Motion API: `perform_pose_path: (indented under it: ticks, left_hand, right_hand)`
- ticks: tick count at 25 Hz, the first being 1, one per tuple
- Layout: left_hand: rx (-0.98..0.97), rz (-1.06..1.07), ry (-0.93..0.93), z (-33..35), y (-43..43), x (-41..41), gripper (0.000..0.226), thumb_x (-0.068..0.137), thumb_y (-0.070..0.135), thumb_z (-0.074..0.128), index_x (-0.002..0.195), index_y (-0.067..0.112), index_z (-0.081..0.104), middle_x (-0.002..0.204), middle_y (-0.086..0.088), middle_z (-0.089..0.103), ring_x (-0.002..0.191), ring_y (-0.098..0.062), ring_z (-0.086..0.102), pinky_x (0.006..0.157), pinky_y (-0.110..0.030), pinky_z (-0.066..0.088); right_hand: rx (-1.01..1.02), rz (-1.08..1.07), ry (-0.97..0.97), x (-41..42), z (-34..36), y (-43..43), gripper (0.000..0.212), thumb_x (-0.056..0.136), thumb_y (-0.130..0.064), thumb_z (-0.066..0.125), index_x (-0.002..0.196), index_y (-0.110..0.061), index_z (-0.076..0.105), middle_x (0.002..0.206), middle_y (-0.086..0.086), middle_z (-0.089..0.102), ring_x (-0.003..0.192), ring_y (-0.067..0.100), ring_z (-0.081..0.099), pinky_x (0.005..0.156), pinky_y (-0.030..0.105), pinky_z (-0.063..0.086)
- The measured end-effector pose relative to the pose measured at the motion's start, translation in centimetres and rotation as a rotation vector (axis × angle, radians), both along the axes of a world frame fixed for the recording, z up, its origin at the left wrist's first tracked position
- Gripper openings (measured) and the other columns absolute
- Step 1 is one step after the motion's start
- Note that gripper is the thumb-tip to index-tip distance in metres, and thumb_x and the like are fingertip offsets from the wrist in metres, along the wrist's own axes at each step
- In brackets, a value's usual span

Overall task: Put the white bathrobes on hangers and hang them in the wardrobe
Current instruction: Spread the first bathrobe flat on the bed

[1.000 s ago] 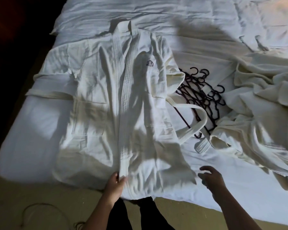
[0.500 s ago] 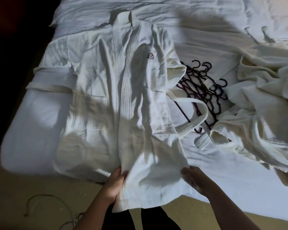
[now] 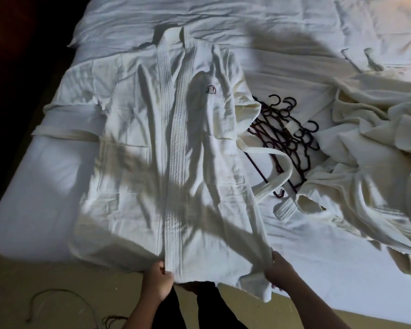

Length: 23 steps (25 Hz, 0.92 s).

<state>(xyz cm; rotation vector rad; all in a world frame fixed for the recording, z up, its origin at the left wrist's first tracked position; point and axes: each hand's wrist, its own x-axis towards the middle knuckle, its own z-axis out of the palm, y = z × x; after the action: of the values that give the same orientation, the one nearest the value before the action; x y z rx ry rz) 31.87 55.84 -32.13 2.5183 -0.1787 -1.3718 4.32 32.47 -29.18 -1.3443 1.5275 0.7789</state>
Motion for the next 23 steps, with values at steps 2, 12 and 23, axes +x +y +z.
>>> perform_pose_path:
  ticks: [2, 12, 23]
  left_hand:
    - [0.099, -0.096, -0.042, -0.6, 0.4, 0.7, 0.006, 0.083, 0.016, 0.066, 0.078, 0.017, 0.063, 0.073, -0.002, 0.066, 0.068, -0.017, 0.059, 0.060, -0.029, 0.042]
    - [0.148, -0.230, -0.080, -0.8, -1.2, 2.9, 0.035, 0.094, 0.045, 0.061, 0.074, 0.016, 0.055, 0.088, -0.005, 0.070, 0.092, -0.026, 0.069, 0.074, -0.031, 0.050]
    - [-0.111, -0.284, -0.098, 2.7, -10.7, 9.7, 0.011, 0.088, 0.026, 0.058, 0.079, 0.028, 0.061, 0.080, 0.007, 0.069, 0.084, -0.014, 0.068, 0.080, -0.034, 0.055]
  right_hand:
    - [0.078, 0.148, 0.065, 1.7, 1.0, -0.9, 0.031, 0.082, -0.013, 0.043, 0.112, -0.022, 0.045, 0.078, 0.007, 0.063, 0.052, 0.015, 0.059, 0.037, 0.021, 0.041]
    - [0.295, 0.191, 0.215, 1.0, 1.2, -3.6, 0.015, 0.090, -0.023, 0.053, 0.097, -0.010, 0.056, 0.068, 0.012, 0.066, 0.046, 0.017, 0.056, 0.048, 0.019, 0.042]
    - [-0.168, 0.035, 0.093, 3.0, 0.0, -8.2, 0.060, 0.095, -0.062, 0.039, 0.077, -0.013, 0.068, 0.056, -0.002, 0.057, 0.068, 0.023, 0.067, 0.065, 0.030, 0.049]
